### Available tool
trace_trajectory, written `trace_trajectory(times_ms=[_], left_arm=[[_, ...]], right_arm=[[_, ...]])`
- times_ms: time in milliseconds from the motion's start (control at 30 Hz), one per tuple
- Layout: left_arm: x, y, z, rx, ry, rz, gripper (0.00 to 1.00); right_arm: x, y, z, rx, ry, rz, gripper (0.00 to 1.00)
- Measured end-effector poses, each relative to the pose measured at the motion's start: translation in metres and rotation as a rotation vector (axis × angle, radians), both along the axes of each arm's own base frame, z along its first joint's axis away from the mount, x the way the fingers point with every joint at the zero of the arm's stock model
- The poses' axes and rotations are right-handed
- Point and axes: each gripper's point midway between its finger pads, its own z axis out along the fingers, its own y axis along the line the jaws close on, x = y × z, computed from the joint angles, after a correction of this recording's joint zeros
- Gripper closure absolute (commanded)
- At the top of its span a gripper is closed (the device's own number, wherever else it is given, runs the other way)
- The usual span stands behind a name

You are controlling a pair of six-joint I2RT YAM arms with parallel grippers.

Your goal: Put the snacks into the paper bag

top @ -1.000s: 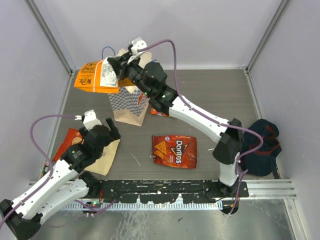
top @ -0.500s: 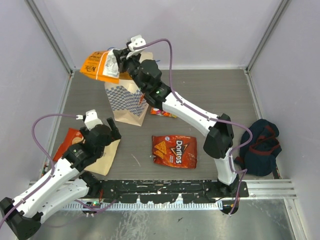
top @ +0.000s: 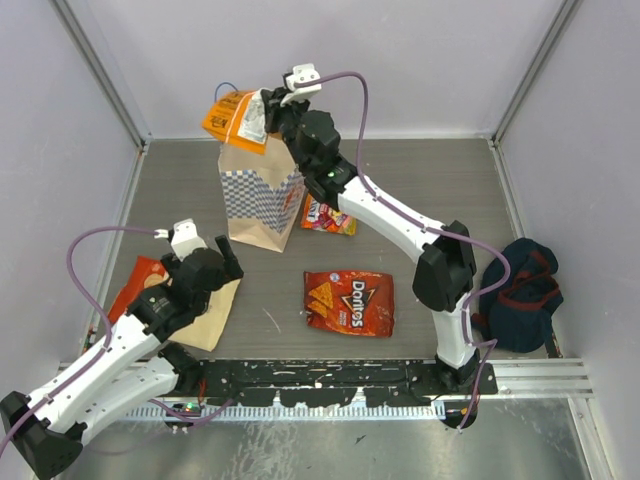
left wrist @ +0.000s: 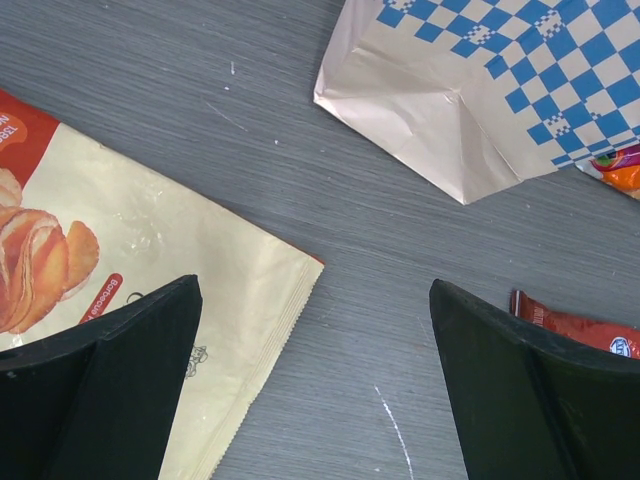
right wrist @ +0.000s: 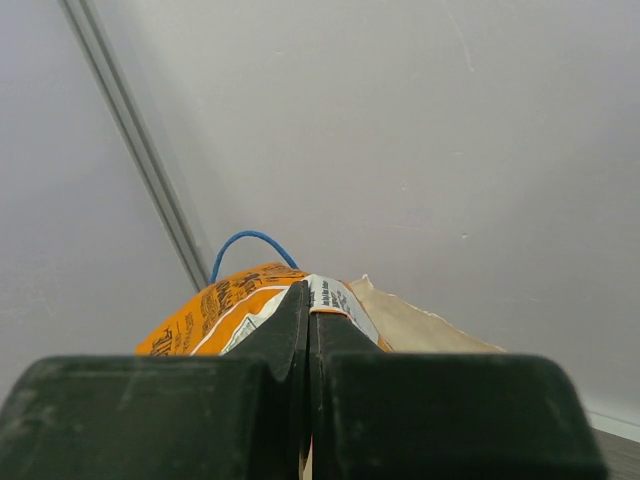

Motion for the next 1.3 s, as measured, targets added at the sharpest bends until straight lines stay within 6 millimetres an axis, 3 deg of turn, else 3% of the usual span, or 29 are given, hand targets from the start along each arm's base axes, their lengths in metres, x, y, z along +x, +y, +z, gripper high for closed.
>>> trace_trajectory(times_ms=[167,233,300,467,600,667,700,833,1033,1200,1300], left_arm=[[0.0,0.0,0.0,0.0,0.0,0.0,0.02],[0.0,0.0,-0.001,0.002,0.002,0.0,0.02],[-0.001,0.001,-0.004,0.006,0.007,0.0,0.02],[-0.001,0.001,-0.006,0.01,0.012,0.0,0.02],[0.0,0.0,-0.006,0.009,0.012,0.0,0.02],[0.0,0.0,-0.006,0.009,0.011,0.0,0.02],[0.0,0.0,-0.006,0.009,0.011,0.0,0.02],[0.0,0.0,-0.006,0.009,0.011,0.0,0.02],[0.0,0.0,-0.006,0.009,0.011,0.0,0.02],[0.0,0.0,-0.004,0.005,0.005,0.001,0.02],[0.0,0.001,-0.003,0.001,-0.001,0.003,0.02]], right_arm=[[-0.001,0.003,-0.007,0.002,0.015,0.008,0.96],[-0.001,0.006,-0.017,-0.003,0.034,0.016,0.88],[-0.001,0.008,-0.031,-0.013,0.06,0.023,0.87],[-0.003,0.015,-0.065,-0.042,0.123,0.05,0.48],[-0.006,0.019,-0.073,-0.045,0.141,0.068,0.41],[-0.01,0.02,-0.074,-0.039,0.147,0.08,0.29],[-0.012,0.02,-0.074,-0.033,0.149,0.087,0.29],[-0.022,0.021,-0.061,-0.013,0.137,0.111,0.31],[-0.053,0.016,-0.03,0.029,0.106,0.153,0.32],[-0.098,0.008,0.006,0.052,0.066,0.209,0.34],[-0.128,-0.007,0.03,0.065,0.055,0.236,0.34]])
